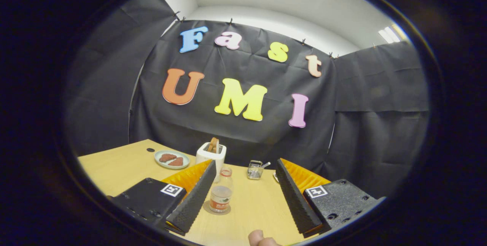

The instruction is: Take the bottle from table, then pour the juice into the cup, finally place the bottle on the coaster

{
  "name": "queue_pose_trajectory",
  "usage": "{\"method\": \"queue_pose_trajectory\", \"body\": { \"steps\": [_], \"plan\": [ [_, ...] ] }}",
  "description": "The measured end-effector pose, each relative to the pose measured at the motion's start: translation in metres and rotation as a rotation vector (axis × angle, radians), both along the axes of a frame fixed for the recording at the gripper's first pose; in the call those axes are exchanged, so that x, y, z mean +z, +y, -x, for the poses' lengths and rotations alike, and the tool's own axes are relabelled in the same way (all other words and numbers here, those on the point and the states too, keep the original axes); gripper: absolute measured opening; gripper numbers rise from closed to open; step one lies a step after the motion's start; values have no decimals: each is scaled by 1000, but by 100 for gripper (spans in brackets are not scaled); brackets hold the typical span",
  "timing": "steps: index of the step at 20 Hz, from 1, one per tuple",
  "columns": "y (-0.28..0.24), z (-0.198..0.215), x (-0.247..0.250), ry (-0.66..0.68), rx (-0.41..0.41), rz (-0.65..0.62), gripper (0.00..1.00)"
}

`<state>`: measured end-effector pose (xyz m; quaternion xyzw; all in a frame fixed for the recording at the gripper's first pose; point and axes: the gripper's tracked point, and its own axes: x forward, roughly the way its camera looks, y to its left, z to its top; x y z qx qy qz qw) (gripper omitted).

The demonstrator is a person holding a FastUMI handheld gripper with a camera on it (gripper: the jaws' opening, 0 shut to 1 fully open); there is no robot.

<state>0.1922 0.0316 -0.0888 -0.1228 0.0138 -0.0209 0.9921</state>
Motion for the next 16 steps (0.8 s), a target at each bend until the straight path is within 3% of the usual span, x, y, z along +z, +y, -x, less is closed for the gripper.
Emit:
{"method": "queue_pose_trajectory", "body": {
  "steps": [9,16],
  "plan": [
    [-14,64,64,24,33,-213,100],
    [-24,95,92,74,76,-290,100]
  ]
}}
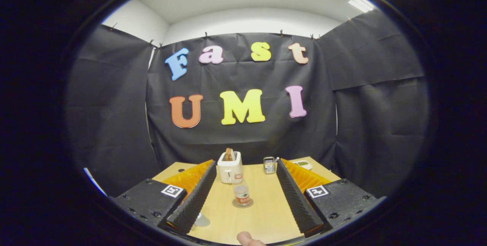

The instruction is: Take the bottle from table, then pour the juice into the cup, finally place the bottle on the coaster

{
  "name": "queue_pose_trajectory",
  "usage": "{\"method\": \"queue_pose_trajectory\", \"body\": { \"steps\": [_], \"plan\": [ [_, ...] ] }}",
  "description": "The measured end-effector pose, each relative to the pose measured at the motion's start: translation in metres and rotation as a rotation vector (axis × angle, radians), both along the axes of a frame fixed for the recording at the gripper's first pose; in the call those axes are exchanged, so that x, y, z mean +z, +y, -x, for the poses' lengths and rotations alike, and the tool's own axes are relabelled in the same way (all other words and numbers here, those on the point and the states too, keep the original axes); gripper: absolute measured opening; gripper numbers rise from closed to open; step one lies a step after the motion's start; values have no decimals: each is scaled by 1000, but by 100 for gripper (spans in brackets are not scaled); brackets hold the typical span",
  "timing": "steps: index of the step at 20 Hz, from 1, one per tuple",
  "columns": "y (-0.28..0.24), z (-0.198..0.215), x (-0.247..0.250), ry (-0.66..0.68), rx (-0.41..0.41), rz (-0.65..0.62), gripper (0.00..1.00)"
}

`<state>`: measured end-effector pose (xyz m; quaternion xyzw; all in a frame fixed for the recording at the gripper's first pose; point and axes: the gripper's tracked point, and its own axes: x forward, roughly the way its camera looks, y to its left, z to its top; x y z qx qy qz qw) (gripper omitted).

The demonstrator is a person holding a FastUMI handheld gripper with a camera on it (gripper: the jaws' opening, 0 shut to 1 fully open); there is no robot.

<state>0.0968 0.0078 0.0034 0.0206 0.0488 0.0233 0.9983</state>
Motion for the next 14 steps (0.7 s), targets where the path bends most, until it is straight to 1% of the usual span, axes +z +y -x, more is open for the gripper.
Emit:
{"method": "queue_pose_trajectory", "body": {
  "steps": [4,8,10,14],
  "plan": [
    [-13,14,13,-19,-11,70,100],
    [-20,25,12,-25,-30,112,100],
    [-24,27,14,-36,-49,110,100],
    [-28,29,14,-50,-61,94,100]
  ]
}}
